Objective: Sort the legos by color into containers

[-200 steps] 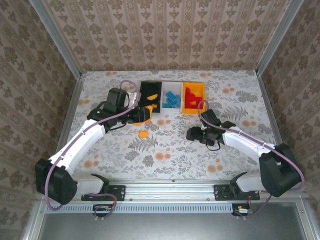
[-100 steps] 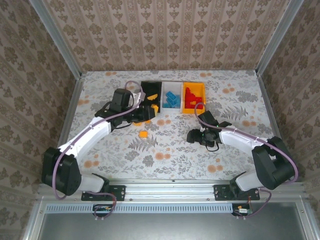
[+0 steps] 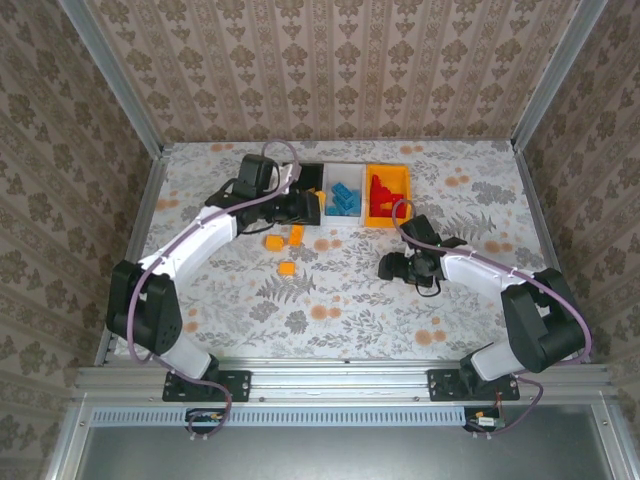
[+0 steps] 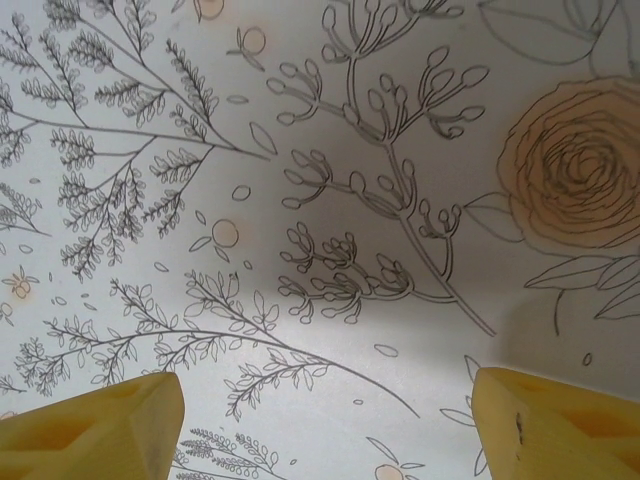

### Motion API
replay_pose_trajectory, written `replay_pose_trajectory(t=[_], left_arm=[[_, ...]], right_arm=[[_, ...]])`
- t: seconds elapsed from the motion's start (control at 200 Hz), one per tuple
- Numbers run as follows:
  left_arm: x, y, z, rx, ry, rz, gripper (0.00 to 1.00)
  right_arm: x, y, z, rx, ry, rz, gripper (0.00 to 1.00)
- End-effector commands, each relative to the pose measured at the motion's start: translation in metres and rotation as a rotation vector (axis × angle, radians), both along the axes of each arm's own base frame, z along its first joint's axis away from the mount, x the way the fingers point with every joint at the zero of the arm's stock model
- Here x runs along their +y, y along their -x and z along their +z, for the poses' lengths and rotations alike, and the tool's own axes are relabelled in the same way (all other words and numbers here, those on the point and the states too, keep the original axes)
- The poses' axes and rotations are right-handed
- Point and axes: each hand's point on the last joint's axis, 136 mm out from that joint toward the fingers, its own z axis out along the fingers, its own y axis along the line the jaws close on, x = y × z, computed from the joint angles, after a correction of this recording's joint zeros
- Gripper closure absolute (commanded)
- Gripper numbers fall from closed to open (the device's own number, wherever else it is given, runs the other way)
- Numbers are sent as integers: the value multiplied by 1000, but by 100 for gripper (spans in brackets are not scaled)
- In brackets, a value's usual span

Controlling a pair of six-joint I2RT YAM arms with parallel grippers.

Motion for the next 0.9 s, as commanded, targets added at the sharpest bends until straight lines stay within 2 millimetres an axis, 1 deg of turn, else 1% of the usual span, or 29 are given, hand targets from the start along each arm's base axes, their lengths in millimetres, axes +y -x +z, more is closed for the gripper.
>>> replay_pose_trajectory(t=[0.0, 0.01, 0.025, 0.13, 0.265, 0.325, 0.335, 0.345, 0.43, 0.625, 0.74, 0.895], left_arm=[[4, -7, 1, -11, -29, -5, 63], [12, -14, 1, -11, -30, 17, 63], [15, -16, 1, -11, -31, 25, 63], [21, -23, -1, -6, -39, 31, 63], [29, -32, -5, -7, -66, 35, 63], [33, -37, -7, -6, -73, 42, 63], [33, -38, -7, -5, -73, 41, 63], [34, -39, -7, -5, -74, 44, 63], [38, -46, -11, -1, -88, 51, 63], [36, -60, -15, -11, -109, 41, 63], [37, -72, -28, 11, -125, 45, 63], [35, -94, -47, 47, -138, 42, 63]], right_arm=[[-4, -8, 8, -18, 22, 11, 23], [-5, -8, 8, -19, 24, 11, 23], [-5, -8, 9, -21, 25, 11, 23], [-8, -12, 17, -48, 27, 8, 23], [-7, -16, 29, -98, 13, 13, 22], [-6, -16, 29, -101, 10, 14, 22], [-6, -17, 36, -124, 3, 13, 22], [-6, -18, 39, -131, 1, 12, 22], [-6, -17, 44, -155, -8, 13, 22], [-7, -16, 55, -197, -23, 12, 22], [-6, -16, 64, -229, -45, 4, 22], [-6, -14, 80, -279, -63, 3, 22]])
